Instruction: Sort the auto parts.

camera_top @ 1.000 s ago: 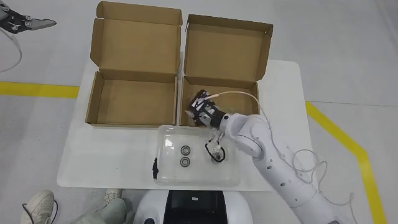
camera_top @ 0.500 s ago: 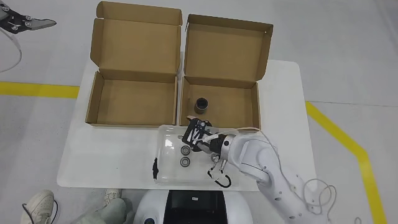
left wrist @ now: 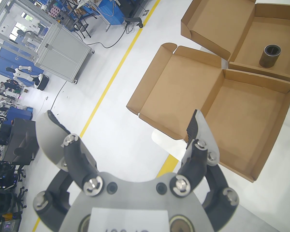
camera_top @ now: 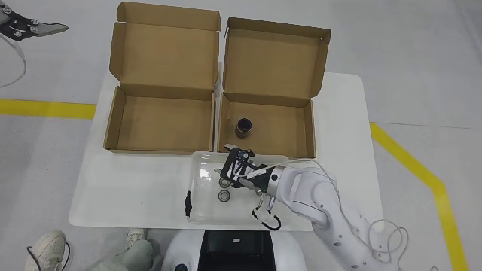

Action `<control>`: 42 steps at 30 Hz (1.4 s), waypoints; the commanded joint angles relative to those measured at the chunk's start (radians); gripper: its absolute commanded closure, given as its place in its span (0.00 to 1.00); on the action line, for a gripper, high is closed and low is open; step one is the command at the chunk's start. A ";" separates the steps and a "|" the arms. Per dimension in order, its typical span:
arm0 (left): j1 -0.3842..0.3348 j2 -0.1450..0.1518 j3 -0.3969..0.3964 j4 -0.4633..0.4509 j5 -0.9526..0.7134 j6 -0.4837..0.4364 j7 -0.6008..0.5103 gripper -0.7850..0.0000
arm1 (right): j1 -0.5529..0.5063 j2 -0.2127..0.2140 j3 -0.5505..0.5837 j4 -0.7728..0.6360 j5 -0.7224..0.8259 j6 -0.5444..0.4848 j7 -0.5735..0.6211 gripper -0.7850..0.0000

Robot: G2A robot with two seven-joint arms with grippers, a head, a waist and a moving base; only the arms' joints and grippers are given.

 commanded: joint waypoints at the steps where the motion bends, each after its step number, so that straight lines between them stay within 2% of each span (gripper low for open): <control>1: 0.000 0.000 0.000 0.000 0.000 0.000 0.000 0.00 | 0.000 0.000 0.000 0.000 0.000 0.000 0.000 0.51; 12: 0.000 0.000 0.000 0.000 0.000 0.000 0.000 0.00 | -0.002 0.000 0.000 0.001 -0.001 0.002 -0.002 0.50; 16: 0.000 0.000 0.000 0.000 0.000 0.000 0.000 0.00 | -0.050 0.011 0.017 -0.017 -0.032 0.008 0.001 0.47; 25: 0.000 0.000 0.000 0.000 0.000 0.000 0.000 0.00 | -0.150 0.042 0.062 -0.077 -0.086 -0.055 0.062 0.48; 27: 0.000 0.000 0.000 0.000 0.000 0.000 0.000 0.00 | -0.168 0.048 0.074 -0.084 -0.090 -0.066 0.082 0.45; 29: 0.000 0.000 0.000 0.000 0.000 0.000 0.000 0.00 | -0.185 0.054 0.089 -0.088 -0.087 -0.070 0.100 0.41; 42: 0.000 0.000 0.000 0.000 0.000 0.000 0.000 0.00 | -0.249 0.082 0.165 -0.061 -0.033 -0.078 0.184 0.39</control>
